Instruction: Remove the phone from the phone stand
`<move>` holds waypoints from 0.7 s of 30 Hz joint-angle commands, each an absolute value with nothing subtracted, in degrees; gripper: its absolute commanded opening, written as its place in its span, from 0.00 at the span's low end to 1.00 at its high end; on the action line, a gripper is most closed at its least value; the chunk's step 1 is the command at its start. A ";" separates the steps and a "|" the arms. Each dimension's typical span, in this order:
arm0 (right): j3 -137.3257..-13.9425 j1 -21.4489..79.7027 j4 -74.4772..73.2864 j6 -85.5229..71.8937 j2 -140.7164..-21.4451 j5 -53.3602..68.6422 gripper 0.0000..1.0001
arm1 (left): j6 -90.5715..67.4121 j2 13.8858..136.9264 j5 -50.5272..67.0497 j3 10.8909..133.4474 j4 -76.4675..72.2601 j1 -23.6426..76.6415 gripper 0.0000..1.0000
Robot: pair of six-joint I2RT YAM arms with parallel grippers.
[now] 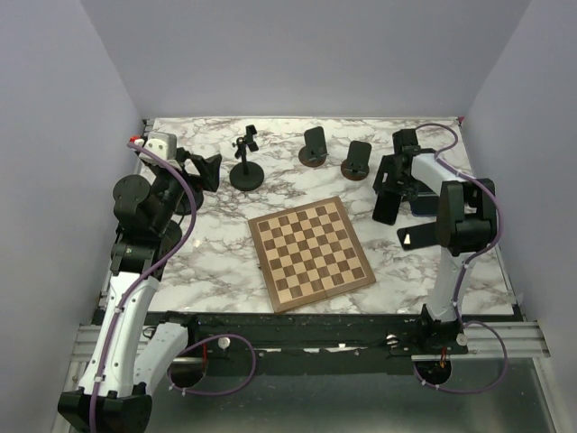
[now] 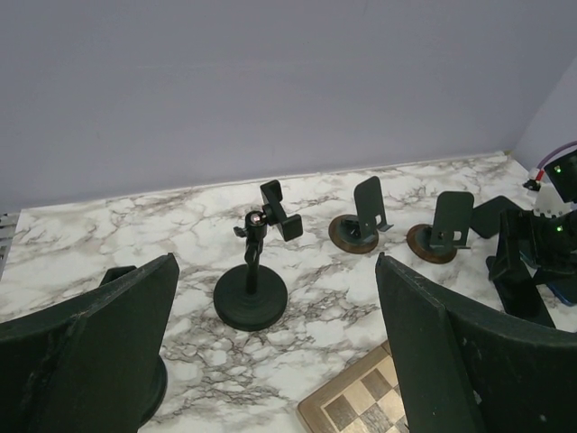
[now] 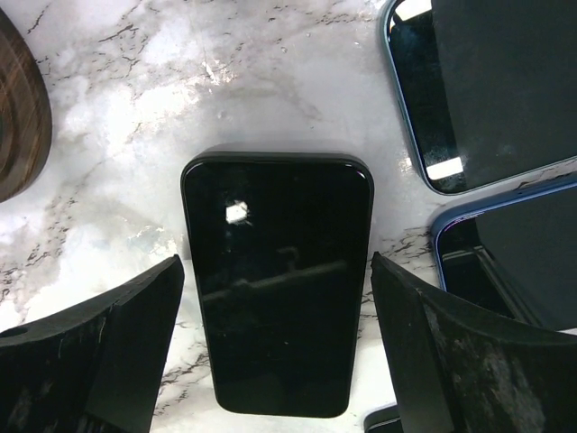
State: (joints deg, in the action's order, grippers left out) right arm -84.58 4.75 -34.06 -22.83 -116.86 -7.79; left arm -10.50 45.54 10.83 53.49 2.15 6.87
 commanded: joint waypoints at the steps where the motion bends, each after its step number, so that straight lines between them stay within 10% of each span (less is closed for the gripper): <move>1: -84.53 4.48 -33.70 -21.74 -114.75 -8.60 0.92 | -9.93 44.82 9.08 52.52 0.46 7.25 0.98; 21: -71.11 6.81 -11.22 -20.83 -72.33 -1.81 0.95 | -8.42 38.94 5.29 46.13 -7.49 7.65 0.99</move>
State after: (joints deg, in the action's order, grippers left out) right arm -75.68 6.76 -21.08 -21.93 -79.61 -6.15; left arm -10.17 41.34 8.01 48.27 -2.68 7.27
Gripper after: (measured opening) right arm 0.942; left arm 0.985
